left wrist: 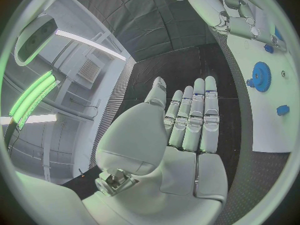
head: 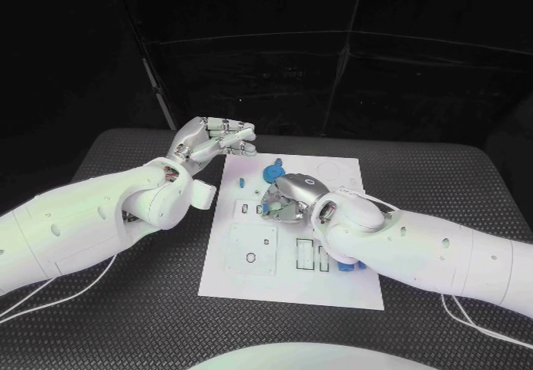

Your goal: Assemble the parts on the task board

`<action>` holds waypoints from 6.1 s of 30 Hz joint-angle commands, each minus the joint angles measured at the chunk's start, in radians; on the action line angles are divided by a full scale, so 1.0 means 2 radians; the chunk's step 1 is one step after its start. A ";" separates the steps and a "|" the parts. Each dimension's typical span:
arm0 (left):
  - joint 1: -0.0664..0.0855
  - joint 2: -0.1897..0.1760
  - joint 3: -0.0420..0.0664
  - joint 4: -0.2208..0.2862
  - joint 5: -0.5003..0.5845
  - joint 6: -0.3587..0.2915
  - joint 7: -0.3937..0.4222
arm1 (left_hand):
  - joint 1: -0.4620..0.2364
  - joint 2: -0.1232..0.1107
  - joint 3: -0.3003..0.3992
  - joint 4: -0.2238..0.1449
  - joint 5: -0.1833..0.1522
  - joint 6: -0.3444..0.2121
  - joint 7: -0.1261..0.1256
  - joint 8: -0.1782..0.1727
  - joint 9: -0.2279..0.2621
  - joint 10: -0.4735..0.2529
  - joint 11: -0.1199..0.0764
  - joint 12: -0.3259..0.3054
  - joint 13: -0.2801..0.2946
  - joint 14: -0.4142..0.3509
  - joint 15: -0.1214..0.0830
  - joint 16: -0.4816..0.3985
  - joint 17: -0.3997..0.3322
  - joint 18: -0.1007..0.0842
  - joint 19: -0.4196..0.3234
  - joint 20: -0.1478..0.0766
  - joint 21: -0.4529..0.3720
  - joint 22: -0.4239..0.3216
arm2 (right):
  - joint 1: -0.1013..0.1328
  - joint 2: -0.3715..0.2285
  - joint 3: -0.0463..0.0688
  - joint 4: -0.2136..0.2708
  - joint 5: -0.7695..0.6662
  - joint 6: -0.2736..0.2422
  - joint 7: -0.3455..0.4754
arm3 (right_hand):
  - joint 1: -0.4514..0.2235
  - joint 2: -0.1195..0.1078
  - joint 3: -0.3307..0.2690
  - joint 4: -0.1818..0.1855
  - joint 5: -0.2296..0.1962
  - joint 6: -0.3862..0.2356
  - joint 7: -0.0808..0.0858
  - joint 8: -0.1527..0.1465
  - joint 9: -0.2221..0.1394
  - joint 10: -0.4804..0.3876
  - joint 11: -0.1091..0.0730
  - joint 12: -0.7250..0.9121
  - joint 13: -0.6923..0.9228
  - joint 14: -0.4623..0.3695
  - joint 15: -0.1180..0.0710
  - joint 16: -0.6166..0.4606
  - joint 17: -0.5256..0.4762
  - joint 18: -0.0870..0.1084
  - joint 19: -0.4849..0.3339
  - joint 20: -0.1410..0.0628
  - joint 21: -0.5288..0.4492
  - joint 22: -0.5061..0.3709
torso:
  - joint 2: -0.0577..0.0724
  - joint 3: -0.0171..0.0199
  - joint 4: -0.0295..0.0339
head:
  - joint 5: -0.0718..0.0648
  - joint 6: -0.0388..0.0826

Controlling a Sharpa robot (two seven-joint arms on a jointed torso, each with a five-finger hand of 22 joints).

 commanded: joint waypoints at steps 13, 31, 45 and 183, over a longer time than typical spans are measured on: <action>0.001 0.001 0.001 0.000 0.002 0.002 0.006 | 0.000 0.004 0.000 -0.004 0.000 -0.001 0.003 -0.003 -0.001 -0.001 0.002 -0.002 0.000 -0.001 0.002 -0.004 -0.001 0.007 -0.002 0.000 -0.003 0.000 | -0.001 -0.003 -0.001 -0.001 -0.010 0.016 -0.011 | -0.004 -0.004 0.003 0.001 0.003 -0.003 0.001 -0.006 -0.001 0.010 0.001 -0.004 0.061 0.036 0.000 -0.001 0.056 0.004 0.004 -0.002 0.001 0.066 | 0.000 -0.0002 0.0004 | -0.001 -0.002; 0.001 0.001 0.001 0.000 0.002 0.002 0.006 | 0.000 0.004 0.000 -0.004 0.000 -0.001 0.003 -0.003 -0.001 -0.001 0.002 -0.002 0.000 -0.001 0.002 -0.004 -0.001 0.007 -0.002 0.000 -0.003 0.000 | -0.001 -0.002 -0.001 -0.002 -0.011 0.006 -0.012 | -0.021 -0.018 -0.002 0.007 -0.004 -0.038 0.015 -0.029 -0.007 0.003 0.013 -0.016 0.050 0.035 0.010 -0.005 0.049 0.005 0.000 0.007 -0.002 0.060 | 0.000 -0.0001 0.0000 | -0.001 -0.004; 0.001 0.000 0.001 0.000 0.002 0.003 0.005 | 0.000 0.004 0.000 -0.004 0.000 -0.001 0.003 -0.003 -0.001 -0.001 0.002 -0.002 0.000 -0.001 0.002 -0.004 -0.001 0.007 -0.002 0.000 -0.003 0.000 | -0.001 -0.002 -0.001 -0.003 -0.011 -0.004 -0.011 | -0.032 -0.027 -0.010 0.015 -0.024 -0.045 0.016 -0.030 -0.008 0.002 0.015 -0.017 0.049 0.034 0.012 -0.006 0.047 0.006 -0.002 0.010 -0.003 0.058 | 0.000 -0.0002 0.0000 | -0.002 -0.005; 0.110 0.191 -0.101 -0.118 -0.472 0.314 -0.524 | -0.118 0.028 -0.115 0.097 0.000 -0.057 -0.071 0.271 0.278 0.073 -0.078 0.558 0.507 0.214 -0.082 0.735 0.681 -0.063 0.195 -0.083 0.643 0.652 | 0.079 -0.142 0.043 0.018 0.408 0.024 0.141 | 0.044 -0.014 -0.123 0.046 0.085 -0.105 0.017 0.035 -0.016 -0.095 0.014 -0.170 -0.102 0.001 0.009 -0.130 -0.118 0.046 -0.123 0.007 -0.125 -0.146 | -0.035 0.0122 0.0030 | -0.003 -0.035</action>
